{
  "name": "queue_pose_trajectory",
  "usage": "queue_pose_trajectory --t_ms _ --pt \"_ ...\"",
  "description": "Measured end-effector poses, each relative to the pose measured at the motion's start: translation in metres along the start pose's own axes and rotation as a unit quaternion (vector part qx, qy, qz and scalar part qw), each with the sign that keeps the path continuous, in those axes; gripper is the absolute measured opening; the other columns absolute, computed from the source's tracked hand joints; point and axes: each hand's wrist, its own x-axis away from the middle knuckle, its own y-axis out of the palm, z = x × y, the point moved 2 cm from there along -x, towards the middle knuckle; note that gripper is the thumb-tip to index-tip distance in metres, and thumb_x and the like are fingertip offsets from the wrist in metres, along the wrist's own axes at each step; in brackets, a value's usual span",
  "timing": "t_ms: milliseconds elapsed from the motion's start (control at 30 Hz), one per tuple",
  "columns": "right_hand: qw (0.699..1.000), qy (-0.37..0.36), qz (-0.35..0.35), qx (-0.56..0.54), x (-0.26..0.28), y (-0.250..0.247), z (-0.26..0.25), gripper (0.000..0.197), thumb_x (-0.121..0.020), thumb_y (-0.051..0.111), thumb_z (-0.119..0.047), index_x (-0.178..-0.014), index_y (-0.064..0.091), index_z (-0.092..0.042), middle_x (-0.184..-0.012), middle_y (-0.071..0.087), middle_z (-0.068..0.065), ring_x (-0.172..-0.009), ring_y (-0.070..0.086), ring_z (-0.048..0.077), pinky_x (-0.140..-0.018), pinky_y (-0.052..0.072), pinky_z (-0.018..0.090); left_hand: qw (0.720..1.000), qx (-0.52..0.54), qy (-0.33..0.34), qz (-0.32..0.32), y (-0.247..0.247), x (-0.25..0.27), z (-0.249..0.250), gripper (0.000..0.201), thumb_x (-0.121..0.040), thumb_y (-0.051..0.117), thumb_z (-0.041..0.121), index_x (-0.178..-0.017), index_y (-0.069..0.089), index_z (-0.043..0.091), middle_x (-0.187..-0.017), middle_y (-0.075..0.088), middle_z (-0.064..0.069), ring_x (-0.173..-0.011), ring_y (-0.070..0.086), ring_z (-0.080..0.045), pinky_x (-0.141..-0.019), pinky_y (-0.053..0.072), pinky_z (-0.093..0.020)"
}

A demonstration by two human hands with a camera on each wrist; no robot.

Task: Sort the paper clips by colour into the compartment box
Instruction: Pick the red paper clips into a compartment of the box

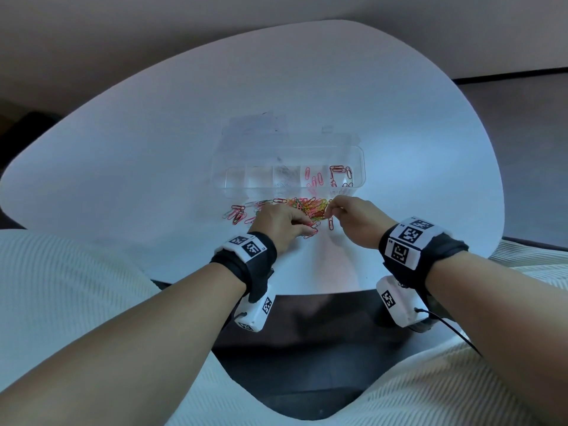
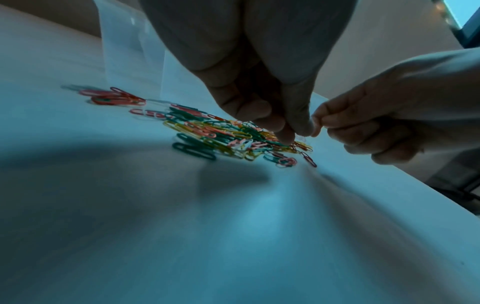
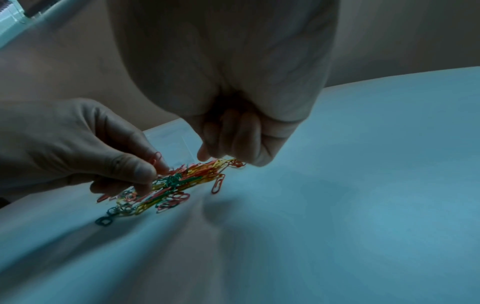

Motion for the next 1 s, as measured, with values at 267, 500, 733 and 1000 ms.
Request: queue_pose_trajectory --t_ms 267,500,733,1000 --pt "1.0 0.001 0.012 0.002 0.001 -0.002 0.001 0.03 -0.102 0.032 -0.013 -0.107 0.062 -0.014 -0.12 0.061 0.006 -0.102 0.053 0.021 -0.08 0.036 0.025 0.982 -0.181 0.04 -0.04 0.011 0.004 0.002 0.013 -0.087 0.067 0.022 -0.093 0.073 0.012 -0.095 0.07 -0.003 -0.092 0.063 -0.018 -0.084 0.05 -0.03" --pt "1.0 0.017 0.004 0.01 0.0 0.0 0.001 0.023 -0.101 0.041 -0.022 -0.111 0.06 -0.014 -0.114 0.062 0.007 -0.091 0.051 0.02 -0.075 0.036 0.026 0.966 -0.242 0.076 -0.049 0.018 0.002 0.009 0.01 -0.089 0.056 0.014 -0.091 0.066 0.011 -0.094 0.065 -0.006 -0.091 0.058 -0.023 -0.076 0.044 -0.03" --pt "0.998 0.051 0.009 0.033 0.002 -0.002 -0.002 0.024 -0.097 0.039 -0.018 -0.105 0.059 -0.01 -0.11 0.062 0.011 -0.097 0.055 0.028 -0.077 0.041 0.032 0.986 -0.16 0.049 -0.024 0.013 0.003 0.002 0.007 -0.084 0.06 0.008 -0.086 0.066 0.011 -0.086 0.068 -0.006 -0.084 0.061 -0.023 -0.072 0.047 -0.028" --pt "0.99 0.052 -0.058 -0.117 0.003 -0.016 -0.008 0.038 -0.086 0.035 0.012 -0.078 0.063 -0.012 -0.079 0.065 0.005 -0.071 0.057 0.018 -0.062 0.047 0.025 0.997 0.05 -0.047 0.043 -0.004 0.002 0.001 0.008 -0.073 0.081 0.012 -0.07 0.074 0.014 -0.063 0.064 0.009 -0.06 0.057 -0.006 -0.057 0.048 -0.013"
